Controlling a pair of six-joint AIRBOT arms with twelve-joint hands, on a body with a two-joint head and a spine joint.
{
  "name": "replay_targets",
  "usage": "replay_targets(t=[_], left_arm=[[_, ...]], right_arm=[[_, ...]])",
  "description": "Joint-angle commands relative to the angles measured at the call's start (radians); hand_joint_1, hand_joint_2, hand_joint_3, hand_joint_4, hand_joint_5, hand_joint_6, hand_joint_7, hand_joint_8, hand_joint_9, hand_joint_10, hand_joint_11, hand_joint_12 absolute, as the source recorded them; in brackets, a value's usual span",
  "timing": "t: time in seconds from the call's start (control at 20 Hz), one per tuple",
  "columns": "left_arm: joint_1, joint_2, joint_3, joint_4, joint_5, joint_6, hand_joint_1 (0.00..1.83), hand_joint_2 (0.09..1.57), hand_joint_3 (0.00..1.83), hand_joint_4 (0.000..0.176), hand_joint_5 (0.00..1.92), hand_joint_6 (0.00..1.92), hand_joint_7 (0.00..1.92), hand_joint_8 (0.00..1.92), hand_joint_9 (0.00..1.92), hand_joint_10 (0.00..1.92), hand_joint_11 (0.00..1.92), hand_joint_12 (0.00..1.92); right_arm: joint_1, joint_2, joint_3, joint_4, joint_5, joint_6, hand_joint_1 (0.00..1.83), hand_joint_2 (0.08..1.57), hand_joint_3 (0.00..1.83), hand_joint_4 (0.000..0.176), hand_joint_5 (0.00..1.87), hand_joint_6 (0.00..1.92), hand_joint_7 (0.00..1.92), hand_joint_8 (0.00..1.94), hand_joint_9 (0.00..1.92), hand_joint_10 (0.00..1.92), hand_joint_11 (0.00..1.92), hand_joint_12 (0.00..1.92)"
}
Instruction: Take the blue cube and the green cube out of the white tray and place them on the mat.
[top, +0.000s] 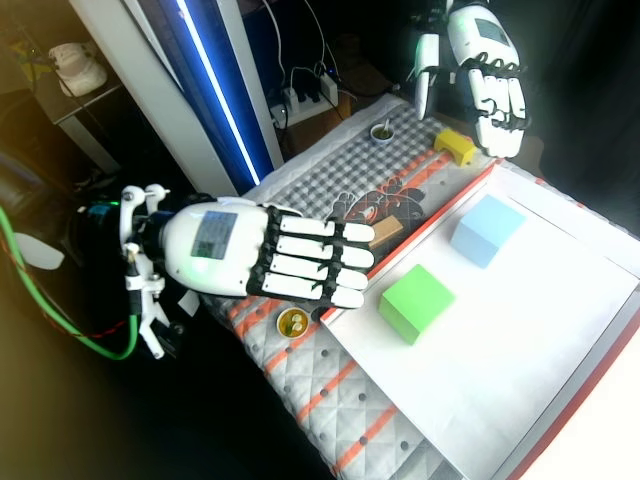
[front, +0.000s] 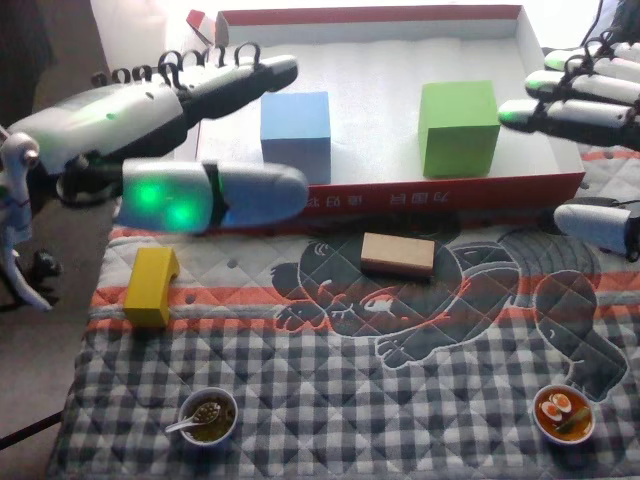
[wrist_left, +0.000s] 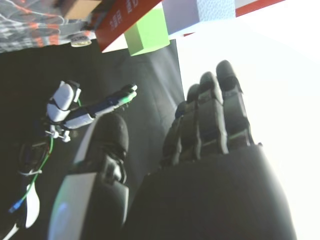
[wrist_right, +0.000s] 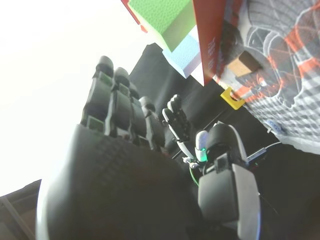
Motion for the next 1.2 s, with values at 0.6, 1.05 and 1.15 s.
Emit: replay_targets(t=[0.6,1.05,1.15], left_arm=[[-0.193,-0.233,0.28,-0.224,0.067,0.235,0.58,0.9,0.0,0.176,0.0,0.0,0.0,0.0,0.0,0.0,0.0,0.0],[-0.203,-0.379,0.498,-0.293,0.247,0.256,0.69,0.89,0.01,0.176,0.0,0.0,0.0,0.0,0.09,0.02,0.0,0.0],[-0.212,-0.395,0.516,-0.293,0.279,0.285,0.76,0.89,0.01,0.176,0.0,0.0,0.0,0.0,0.08,0.01,0.01,0.0]], right_arm=[[0.269,-0.217,0.218,0.03,-0.073,0.003,0.49,1.07,0.0,0.17,0.0,0.0,0.0,0.0,0.05,0.0,0.13,0.11],[0.304,-0.338,0.37,0.024,-0.206,0.079,0.71,1.02,0.0,0.172,0.0,0.0,0.0,0.0,0.04,0.0,0.0,0.53],[0.304,-0.364,0.398,0.017,-0.224,0.104,0.67,1.03,0.0,0.175,0.0,0.0,0.02,0.0,0.06,0.0,0.0,0.57]])
